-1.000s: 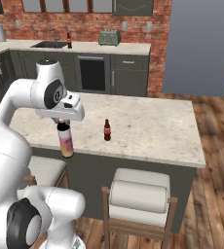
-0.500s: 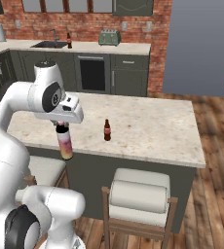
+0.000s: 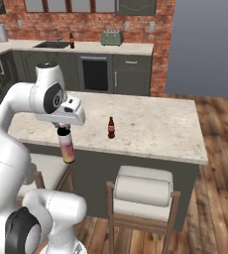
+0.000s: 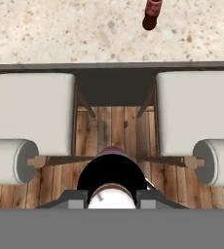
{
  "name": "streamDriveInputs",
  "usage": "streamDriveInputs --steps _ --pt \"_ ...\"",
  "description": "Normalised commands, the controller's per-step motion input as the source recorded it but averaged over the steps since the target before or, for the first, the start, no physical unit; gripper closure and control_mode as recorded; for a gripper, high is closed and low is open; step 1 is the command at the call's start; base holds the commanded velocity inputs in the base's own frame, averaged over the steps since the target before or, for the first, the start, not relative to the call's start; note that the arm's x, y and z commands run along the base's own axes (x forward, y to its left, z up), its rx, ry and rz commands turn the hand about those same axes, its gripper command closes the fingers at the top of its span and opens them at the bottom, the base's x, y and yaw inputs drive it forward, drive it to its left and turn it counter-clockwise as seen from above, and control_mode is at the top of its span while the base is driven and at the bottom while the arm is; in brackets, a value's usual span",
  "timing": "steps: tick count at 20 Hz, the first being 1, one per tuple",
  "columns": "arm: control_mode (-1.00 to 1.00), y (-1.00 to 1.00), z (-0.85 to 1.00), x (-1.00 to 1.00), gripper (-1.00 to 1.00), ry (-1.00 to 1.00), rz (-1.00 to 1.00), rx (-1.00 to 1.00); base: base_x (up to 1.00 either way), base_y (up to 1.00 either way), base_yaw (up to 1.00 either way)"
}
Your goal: Place the large bottle from the dining counter next to the other large bottle outside the sink, and place the small bottle from the dining counter next to the other small bottle inside the sink.
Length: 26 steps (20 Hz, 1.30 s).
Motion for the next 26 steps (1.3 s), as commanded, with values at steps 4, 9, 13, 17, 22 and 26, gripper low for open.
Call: streamDriveInputs --steps 4,9,13,17,22,26 --pt "1.00 0.00 0.00 0.00 1.00 0.00 0.00 0.00 -1.00 0.32 0.00" --pt "1.00 0.00 0.00 0.00 1.00 0.00 0.00 0.00 -0.78 0.76 -0.01" --pt "1.00 0.00 0.00 0.00 1.00 0.00 0.00 0.00 -0.20 1.00 -0.09" --pt "1.00 0.00 0.00 0.00 1.00 0.00 0.00 0.00 -0.03 1.00 -0.12" --pt "1.00 0.00 0.00 0.00 1.00 0.00 0.00 0.00 0.01 1.00 -0.10" --pt "1.00 0.00 0.00 0.00 1.00 0.00 0.00 0.00 0.18 1.00 0.00"
